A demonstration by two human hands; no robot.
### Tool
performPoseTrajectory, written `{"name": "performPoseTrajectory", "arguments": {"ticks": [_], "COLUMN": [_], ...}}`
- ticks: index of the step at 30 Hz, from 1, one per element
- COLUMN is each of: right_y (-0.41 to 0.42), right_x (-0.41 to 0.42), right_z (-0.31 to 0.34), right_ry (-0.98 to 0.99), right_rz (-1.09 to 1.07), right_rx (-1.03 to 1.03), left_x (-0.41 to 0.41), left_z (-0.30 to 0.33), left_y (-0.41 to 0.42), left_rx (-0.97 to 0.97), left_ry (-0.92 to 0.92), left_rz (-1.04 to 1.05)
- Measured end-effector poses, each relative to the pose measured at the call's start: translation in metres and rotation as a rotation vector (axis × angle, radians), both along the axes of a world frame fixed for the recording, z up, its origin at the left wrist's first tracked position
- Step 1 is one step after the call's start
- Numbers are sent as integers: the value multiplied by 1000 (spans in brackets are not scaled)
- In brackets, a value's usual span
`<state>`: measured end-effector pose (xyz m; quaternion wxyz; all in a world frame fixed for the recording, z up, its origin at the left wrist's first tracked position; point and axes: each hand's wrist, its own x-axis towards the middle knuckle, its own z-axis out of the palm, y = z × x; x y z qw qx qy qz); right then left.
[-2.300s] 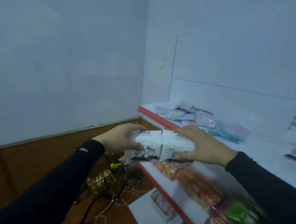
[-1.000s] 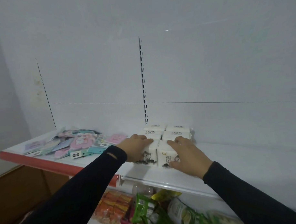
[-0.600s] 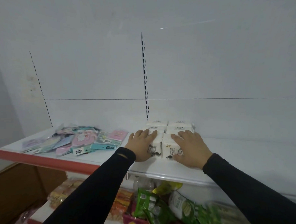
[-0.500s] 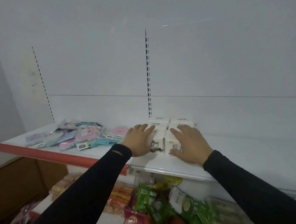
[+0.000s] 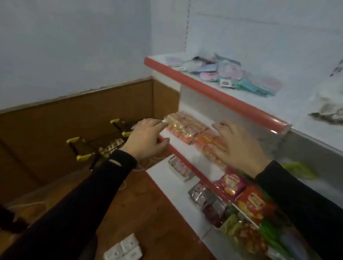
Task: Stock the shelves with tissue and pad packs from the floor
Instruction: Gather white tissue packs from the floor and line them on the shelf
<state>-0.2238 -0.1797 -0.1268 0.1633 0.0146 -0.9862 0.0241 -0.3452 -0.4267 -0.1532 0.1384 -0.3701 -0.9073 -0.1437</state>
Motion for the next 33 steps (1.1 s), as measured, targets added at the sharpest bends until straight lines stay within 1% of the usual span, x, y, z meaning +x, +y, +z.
{"name": "performPoseTrajectory", "arguments": {"ticks": [2, 5, 9, 12, 16, 20, 27, 30, 33], "right_y": [-40, -94, -150, -178, -201, -212, -238, -256, -271], "right_x": [-20, -45, -67, -81, -109, -129, -129, -117, -107], "right_z": [-31, -87, -163, -227, -339, -458, -687, -796, -896], "right_ry": [-77, -242, -441, -599, -807, -947, -1062, -1028, -953], "right_rz": [93, 240, 385, 493, 637, 702, 724, 755, 781], "right_rx": [-18, -6, 2, 30, 44, 98, 160, 160, 156], "left_x": [6, 25, 52, 77, 101, 106, 108, 116, 118], "left_z": [-39, -100, -180, -240, -340, -456, -686, -791, -881], "left_y": [-55, -123, -183, -205, -218, -221, -215, -216, -222], "left_rx": [-30, -94, -169, -198, -219, -330, -386, -422, -449], "left_ry": [-103, -269, -504, -670, -819, -995, -1060, -1084, -1031], "left_rz": [118, 273, 457, 577, 726, 757, 760, 752, 784]}}
